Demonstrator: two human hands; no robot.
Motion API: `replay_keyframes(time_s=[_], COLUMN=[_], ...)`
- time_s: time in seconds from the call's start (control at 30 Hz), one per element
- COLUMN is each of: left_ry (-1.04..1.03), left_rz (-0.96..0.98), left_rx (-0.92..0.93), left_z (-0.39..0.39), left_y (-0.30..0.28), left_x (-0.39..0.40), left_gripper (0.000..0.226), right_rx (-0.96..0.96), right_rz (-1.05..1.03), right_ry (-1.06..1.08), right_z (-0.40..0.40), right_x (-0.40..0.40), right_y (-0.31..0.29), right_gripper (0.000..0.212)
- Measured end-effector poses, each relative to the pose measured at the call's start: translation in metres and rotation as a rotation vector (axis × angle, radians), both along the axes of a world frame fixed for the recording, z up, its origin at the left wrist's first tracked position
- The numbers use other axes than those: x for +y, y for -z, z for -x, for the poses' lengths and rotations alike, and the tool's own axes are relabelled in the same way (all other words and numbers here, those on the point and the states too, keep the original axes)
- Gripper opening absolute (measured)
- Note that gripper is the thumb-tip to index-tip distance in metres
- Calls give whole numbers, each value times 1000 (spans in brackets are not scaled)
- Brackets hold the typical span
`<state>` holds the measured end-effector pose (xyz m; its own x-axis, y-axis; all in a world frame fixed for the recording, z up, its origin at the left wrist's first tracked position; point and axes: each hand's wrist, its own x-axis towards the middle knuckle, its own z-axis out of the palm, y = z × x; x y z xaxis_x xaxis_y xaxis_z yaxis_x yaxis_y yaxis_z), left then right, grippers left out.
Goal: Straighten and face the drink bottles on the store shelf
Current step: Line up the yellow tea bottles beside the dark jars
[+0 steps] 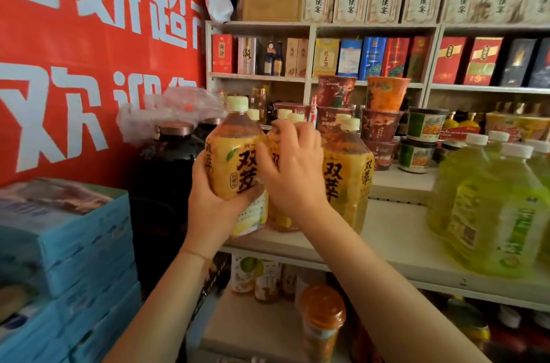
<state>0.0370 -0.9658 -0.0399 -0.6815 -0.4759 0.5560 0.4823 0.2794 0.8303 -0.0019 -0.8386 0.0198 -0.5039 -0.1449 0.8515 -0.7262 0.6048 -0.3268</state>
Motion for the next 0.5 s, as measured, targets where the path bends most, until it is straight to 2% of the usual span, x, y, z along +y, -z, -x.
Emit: replay_keyframes(time_s=[0.07, 0.17, 0.3, 0.4, 0.5], left_ry=[40, 140, 112, 23, 112], left_rz=[20, 51, 148, 237, 229], left_rx=[-70, -149, -234, -305, -325], left_z=[12, 24, 42, 63, 61], left_y=[0, -3, 3, 7, 1], left_x=[-11, -17, -30, -47, -44], left_gripper=[105, 111, 99, 105, 90], right_rx=[32, -90, -109, -96, -88], right_rz=[-13, -137, -219, -257, -280], right_ry=[118, 164, 209, 241, 255], right_z=[13, 24, 26, 26, 28], right_x=[2, 5, 6, 4, 6], right_y=[5, 11, 16, 17, 18], right_gripper=[47, 51, 50, 50, 51])
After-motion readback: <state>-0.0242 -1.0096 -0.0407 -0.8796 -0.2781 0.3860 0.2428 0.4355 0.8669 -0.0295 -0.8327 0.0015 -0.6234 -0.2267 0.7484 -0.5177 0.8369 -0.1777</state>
